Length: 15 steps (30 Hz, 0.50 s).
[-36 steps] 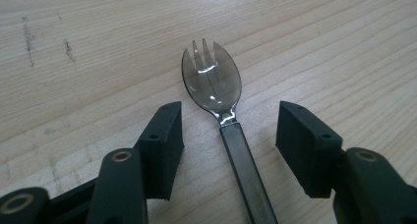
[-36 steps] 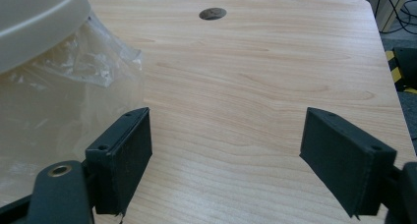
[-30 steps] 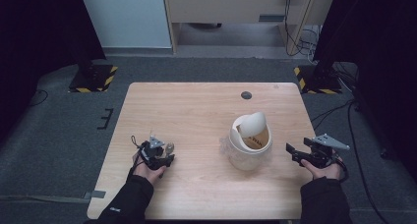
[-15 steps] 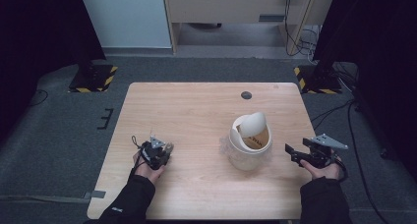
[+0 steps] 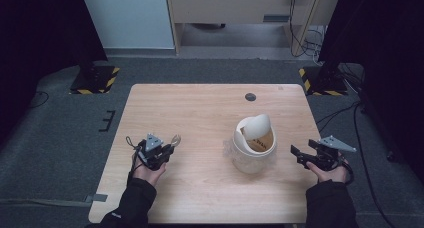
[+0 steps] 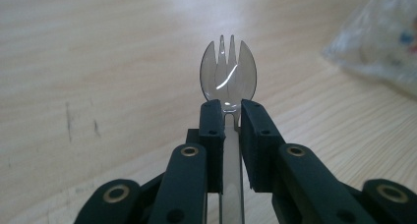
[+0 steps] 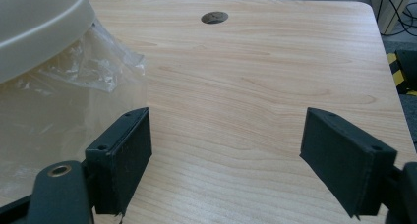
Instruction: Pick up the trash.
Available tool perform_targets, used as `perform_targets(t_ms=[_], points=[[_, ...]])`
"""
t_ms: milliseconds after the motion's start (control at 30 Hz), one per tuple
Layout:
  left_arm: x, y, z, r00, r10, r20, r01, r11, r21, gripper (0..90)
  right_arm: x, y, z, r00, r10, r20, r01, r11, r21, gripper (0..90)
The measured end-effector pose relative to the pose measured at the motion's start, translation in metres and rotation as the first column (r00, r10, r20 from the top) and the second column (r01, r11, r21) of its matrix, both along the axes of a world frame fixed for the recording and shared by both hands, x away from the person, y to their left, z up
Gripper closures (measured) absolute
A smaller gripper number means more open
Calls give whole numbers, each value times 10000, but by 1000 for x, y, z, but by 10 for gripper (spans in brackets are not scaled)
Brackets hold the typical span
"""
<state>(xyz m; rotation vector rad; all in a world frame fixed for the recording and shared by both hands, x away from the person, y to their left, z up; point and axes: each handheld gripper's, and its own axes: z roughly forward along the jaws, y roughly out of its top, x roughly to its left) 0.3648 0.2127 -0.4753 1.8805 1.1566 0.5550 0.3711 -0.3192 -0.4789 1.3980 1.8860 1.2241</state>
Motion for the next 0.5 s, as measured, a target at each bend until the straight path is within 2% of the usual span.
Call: perform_targets(t_ms=[33, 167, 300, 467, 500], points=[[0, 0, 0, 10000, 0, 0, 0, 10000, 0, 799, 0, 0, 0, 10000, 0, 0, 0, 10000, 0, 197], [-6, 2, 14, 9968, 34, 805, 9, 9986, -537, 799, 0, 0, 3, 9999, 0, 108, -1, 10000, 77, 196], [-12, 5, 28, 9880, 108, 1538, 41, 9954, -962, 799, 0, 0, 4, 9999, 22, 167, -26, 9997, 238, 195], [-21, 12, 44, 9759, 322, 2159, 3, 9889, -1486, 798, -1, 1, 8, 9996, 20, 292, -32, 9992, 394, 195], [-21, 12, 44, 9759, 322, 2159, 3, 9889, -1486, 798, -1, 1, 8, 9996, 20, 292, -32, 9992, 394, 195]])
